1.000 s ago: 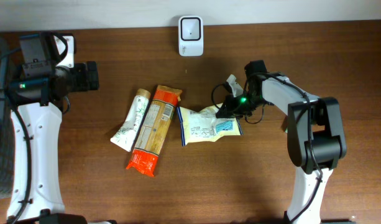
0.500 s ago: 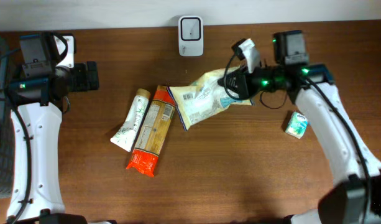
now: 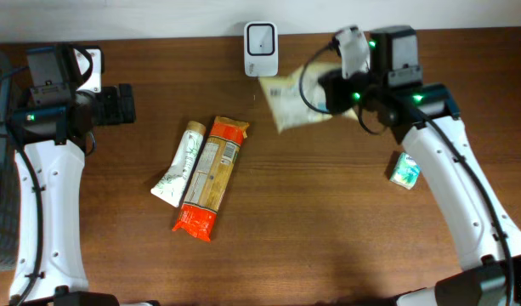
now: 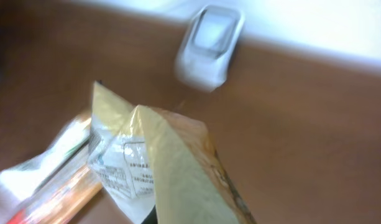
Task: Scan the item barcode
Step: 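Hold the snack bag up in front of the scanner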
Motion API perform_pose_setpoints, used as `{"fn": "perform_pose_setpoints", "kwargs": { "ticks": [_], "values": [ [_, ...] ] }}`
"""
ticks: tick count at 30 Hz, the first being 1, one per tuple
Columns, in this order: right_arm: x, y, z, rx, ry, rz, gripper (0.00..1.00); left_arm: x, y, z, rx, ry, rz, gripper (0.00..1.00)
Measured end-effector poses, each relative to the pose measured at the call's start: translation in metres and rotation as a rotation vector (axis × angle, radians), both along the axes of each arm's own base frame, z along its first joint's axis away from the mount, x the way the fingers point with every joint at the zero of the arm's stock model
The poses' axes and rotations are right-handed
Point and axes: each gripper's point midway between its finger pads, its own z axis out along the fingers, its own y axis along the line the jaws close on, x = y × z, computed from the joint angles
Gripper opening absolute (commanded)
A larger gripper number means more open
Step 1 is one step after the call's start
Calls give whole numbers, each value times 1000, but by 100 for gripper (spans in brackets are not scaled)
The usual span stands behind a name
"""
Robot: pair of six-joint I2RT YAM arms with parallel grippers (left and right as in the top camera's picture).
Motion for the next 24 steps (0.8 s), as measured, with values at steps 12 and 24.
{"fn": "perform_pose_setpoints", "kwargs": {
  "ticks": [12, 24],
  "values": [
    [147, 71, -29, -1326, -793, -36, 4, 0, 0, -1, 0, 2, 0, 99],
    [157, 90, -63, -1615, -864, 139, 4, 0, 0, -1, -1, 2, 0, 99]
  ]
}}
